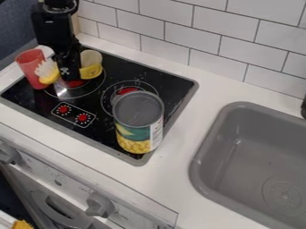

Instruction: Moved the yellow brush between the can, plastic cup and the yellow egg plant

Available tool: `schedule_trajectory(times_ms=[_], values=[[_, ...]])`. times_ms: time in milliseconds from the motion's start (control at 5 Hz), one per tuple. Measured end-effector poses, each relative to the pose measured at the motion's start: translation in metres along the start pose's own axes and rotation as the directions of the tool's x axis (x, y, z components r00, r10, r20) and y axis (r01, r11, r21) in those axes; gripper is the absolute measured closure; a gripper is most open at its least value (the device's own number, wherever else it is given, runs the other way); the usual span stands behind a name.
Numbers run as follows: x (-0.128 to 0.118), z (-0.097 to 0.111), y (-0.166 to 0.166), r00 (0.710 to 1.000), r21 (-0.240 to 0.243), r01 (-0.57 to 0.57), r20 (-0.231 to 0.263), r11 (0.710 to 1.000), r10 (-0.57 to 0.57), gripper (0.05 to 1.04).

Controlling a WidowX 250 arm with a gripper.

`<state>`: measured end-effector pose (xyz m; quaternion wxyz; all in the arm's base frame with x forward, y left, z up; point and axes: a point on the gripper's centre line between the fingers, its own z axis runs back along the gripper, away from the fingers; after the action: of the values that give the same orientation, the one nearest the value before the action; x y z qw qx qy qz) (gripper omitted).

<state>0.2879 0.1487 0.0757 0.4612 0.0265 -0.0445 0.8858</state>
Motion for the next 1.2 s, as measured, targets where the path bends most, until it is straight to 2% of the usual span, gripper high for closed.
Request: schedule_trajectory(times_ms=[200,600,800,1000,1200], values=[[-0.025,0.002,0.011,0.996,-0.013,0.086,-0.025,0.996,-0.087,0.751],[-0.063,0.004,0.023,0.970,-0.080,0.244,0.002,0.966,-0.245,0.751],[-0.065,-0.012,0.025,0.962,-0.046,0.268,0.069,0.962,-0.264,0.751],[-0.072,-0.021,0.024,0.940,-0.039,0.318,0.140,0.947,-0.310,0.751],[-0.074,-0.021,0.025,0.940,-0.034,0.323,0.128,0.946,-0.316,0.696]])
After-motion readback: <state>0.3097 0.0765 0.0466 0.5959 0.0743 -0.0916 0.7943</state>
